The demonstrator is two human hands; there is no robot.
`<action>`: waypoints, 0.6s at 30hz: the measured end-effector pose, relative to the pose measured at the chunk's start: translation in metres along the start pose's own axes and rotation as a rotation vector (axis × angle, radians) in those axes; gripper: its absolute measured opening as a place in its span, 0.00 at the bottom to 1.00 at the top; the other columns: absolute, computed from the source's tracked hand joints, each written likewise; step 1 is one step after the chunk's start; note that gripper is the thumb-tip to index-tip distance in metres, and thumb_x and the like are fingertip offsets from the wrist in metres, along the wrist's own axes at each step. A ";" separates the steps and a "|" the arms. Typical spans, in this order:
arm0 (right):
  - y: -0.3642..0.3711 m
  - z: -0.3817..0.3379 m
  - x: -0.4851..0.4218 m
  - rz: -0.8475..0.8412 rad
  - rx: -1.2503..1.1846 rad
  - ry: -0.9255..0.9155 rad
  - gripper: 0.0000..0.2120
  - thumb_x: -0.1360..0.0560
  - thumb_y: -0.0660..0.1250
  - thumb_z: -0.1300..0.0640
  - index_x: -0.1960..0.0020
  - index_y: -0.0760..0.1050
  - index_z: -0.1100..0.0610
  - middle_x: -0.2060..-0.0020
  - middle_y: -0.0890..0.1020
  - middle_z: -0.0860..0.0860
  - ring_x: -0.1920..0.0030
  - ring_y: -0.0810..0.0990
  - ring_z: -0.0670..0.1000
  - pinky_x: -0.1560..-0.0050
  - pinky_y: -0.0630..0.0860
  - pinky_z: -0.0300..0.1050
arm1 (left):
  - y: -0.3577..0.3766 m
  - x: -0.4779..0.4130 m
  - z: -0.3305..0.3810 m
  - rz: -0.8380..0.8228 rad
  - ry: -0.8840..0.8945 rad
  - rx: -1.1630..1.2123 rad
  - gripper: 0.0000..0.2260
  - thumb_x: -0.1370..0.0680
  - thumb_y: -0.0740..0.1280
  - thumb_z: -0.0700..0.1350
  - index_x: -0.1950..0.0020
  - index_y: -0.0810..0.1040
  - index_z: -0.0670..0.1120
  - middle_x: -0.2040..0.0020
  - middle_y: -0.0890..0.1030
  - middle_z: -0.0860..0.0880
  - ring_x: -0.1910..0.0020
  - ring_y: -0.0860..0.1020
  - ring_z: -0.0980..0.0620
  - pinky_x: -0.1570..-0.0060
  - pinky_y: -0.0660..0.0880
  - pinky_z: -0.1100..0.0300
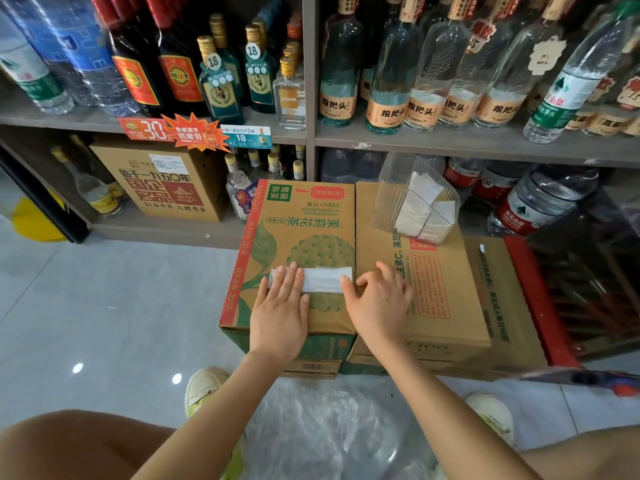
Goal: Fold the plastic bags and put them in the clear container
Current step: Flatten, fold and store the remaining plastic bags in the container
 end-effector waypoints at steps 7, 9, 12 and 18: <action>0.004 -0.014 -0.006 -0.005 -0.087 0.146 0.06 0.28 0.71 0.50 0.59 0.82 0.51 0.33 0.74 0.53 0.33 0.69 0.56 0.31 0.57 0.58 | -0.004 0.002 0.003 -0.023 -0.047 0.061 0.34 0.19 0.31 0.57 0.24 0.61 0.41 0.25 0.63 0.45 0.24 0.59 0.46 0.26 0.50 0.51; 0.001 -0.013 -0.006 0.027 -0.161 0.125 0.05 0.28 0.72 0.51 0.60 0.82 0.52 0.37 0.76 0.51 0.36 0.72 0.55 0.33 0.61 0.55 | -0.008 0.002 0.004 0.021 -0.060 0.172 0.29 0.18 0.38 0.56 0.23 0.60 0.42 0.24 0.62 0.46 0.24 0.57 0.48 0.26 0.48 0.54; -0.011 -0.009 -0.008 -0.067 -0.380 0.042 0.05 0.27 0.71 0.53 0.60 0.77 0.52 0.53 0.79 0.45 0.47 0.77 0.50 0.51 0.69 0.41 | -0.023 0.000 0.005 0.115 -0.150 0.474 0.22 0.17 0.53 0.49 0.24 0.63 0.44 0.24 0.62 0.49 0.25 0.54 0.56 0.25 0.50 0.56; -0.050 -0.009 -0.022 -0.488 -0.680 -0.006 0.08 0.24 0.67 0.63 0.60 0.71 0.55 0.65 0.81 0.53 0.69 0.81 0.45 0.68 0.77 0.39 | -0.052 -0.022 0.010 -0.043 -0.125 0.504 0.20 0.22 0.65 0.51 0.32 0.74 0.46 0.36 0.77 0.50 0.35 0.73 0.49 0.36 0.67 0.56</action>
Point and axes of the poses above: each hand's wrist, its own x-axis away from the middle knuckle, its own y-axis out of the palm, z = x × y, the point moved 1 cm from there along -x, towards the middle knuckle
